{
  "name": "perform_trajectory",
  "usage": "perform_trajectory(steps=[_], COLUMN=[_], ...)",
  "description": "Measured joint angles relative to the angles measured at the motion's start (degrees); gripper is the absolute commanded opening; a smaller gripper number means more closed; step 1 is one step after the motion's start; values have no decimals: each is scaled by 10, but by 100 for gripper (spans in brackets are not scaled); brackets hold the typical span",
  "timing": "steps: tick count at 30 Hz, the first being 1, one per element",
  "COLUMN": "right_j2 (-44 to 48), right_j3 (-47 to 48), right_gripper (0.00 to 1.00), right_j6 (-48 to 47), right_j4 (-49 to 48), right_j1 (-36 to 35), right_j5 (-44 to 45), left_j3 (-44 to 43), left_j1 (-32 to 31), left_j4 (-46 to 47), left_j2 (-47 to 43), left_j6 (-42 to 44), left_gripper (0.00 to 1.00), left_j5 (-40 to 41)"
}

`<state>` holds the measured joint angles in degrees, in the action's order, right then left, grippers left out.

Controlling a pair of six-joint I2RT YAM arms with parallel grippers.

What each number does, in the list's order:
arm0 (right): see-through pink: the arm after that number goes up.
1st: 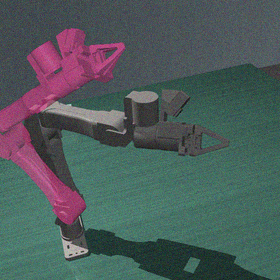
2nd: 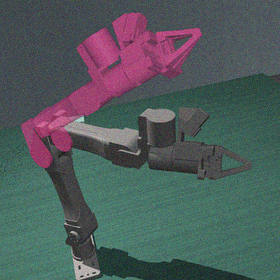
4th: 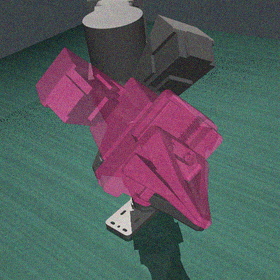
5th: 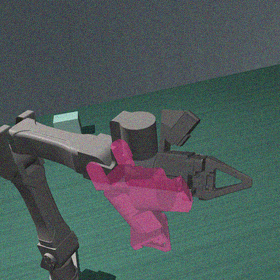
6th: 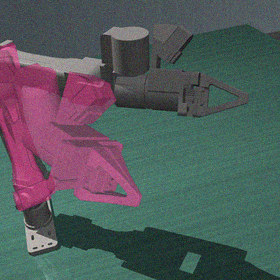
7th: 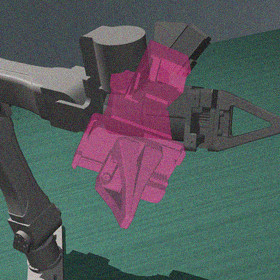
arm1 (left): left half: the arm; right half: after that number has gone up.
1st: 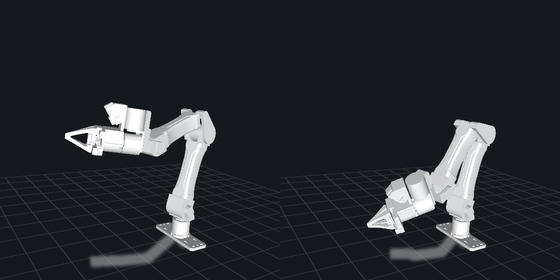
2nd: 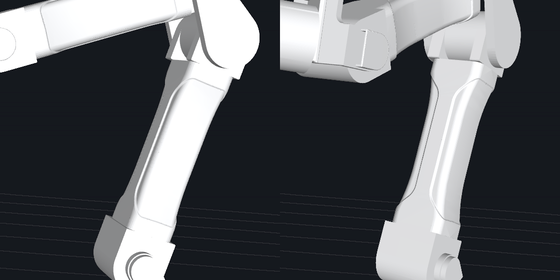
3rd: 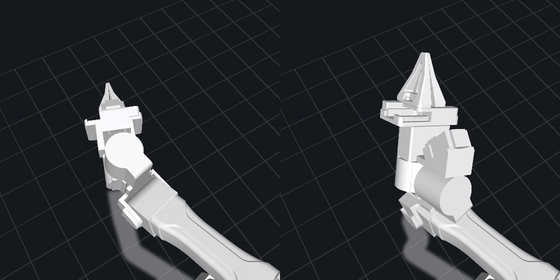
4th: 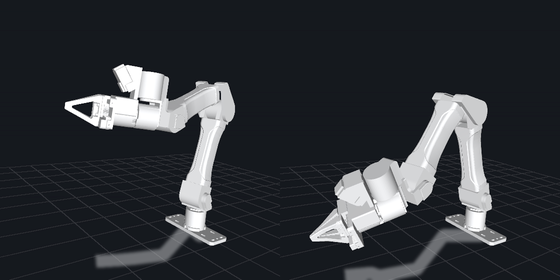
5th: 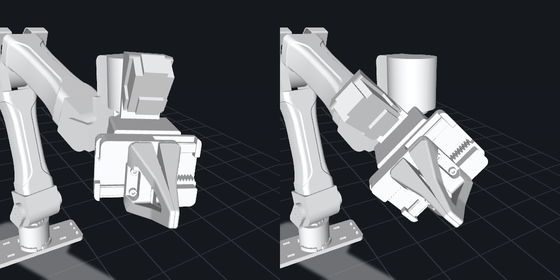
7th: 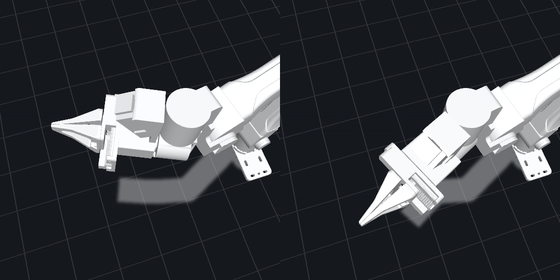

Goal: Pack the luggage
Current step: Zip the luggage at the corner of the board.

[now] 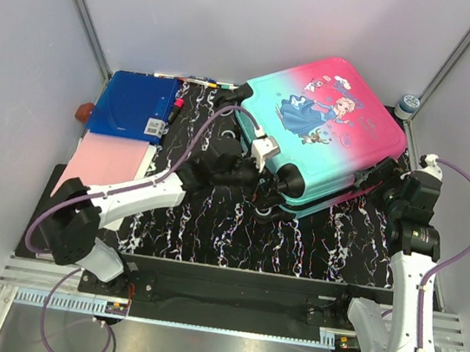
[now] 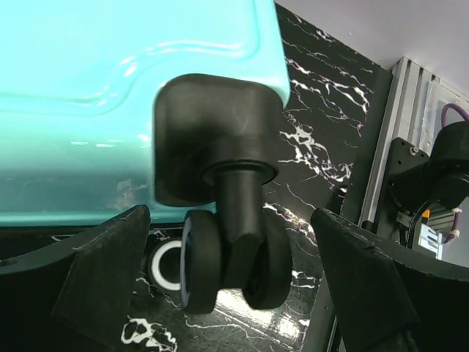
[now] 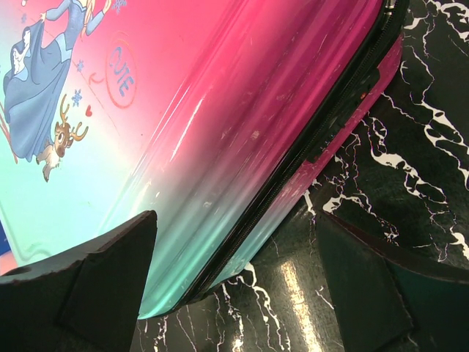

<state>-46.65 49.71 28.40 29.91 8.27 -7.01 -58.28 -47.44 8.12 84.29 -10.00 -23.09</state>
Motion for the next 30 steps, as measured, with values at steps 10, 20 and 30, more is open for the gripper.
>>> perform_trajectory(steps=[10,20,30], right_j2=[11,19,12], right_j3=[0,-1,29], right_gripper=[97,97,97], right_j6=[-4,-17,-17], right_j4=[0,17,30], right_j1=[0,0,0], right_j5=[1,32,50], left_j3=[-71,-103,-103], left_j1=[-28,-32,-27], left_j4=[-112,-149,-139], left_j2=[48,70,66], left_j6=[27,10,-8], left_gripper=[79,0,0], left_j5=[71,55,19])
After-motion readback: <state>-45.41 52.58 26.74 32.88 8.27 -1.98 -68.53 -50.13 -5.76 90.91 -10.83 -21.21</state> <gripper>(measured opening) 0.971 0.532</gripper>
